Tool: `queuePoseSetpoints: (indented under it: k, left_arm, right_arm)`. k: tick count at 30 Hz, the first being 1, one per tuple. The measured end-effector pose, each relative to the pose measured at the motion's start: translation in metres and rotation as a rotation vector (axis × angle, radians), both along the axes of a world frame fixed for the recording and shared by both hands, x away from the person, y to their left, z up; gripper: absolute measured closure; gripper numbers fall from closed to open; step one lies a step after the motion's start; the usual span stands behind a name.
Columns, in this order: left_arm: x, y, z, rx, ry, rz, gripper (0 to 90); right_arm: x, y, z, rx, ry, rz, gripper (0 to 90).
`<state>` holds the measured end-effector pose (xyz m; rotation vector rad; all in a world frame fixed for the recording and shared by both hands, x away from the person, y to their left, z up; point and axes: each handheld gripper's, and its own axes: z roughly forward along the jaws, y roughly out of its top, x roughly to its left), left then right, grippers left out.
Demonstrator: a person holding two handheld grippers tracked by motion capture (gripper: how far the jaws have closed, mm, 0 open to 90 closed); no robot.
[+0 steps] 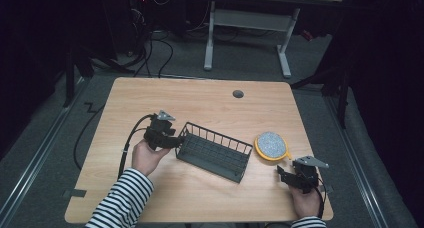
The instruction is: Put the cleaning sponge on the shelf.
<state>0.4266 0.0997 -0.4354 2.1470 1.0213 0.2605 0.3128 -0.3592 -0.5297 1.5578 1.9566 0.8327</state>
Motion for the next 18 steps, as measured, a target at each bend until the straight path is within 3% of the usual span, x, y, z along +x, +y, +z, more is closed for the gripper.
queuePoseSetpoints:
  k: [6, 18]
  left_arm:
    - [-0.004, 0.015, 0.013, -0.074, -0.037, 0.052, 38.2]
    - [-0.010, 0.045, 0.016, -0.105, -0.056, 0.116, 37.0]
  right_arm:
    - [0.000, 0.000, 0.000, 0.000, 0.000, 0.000, 33.0]
    - [0.000, 0.000, 0.000, -0.002, 0.002, 0.000, 33.0]
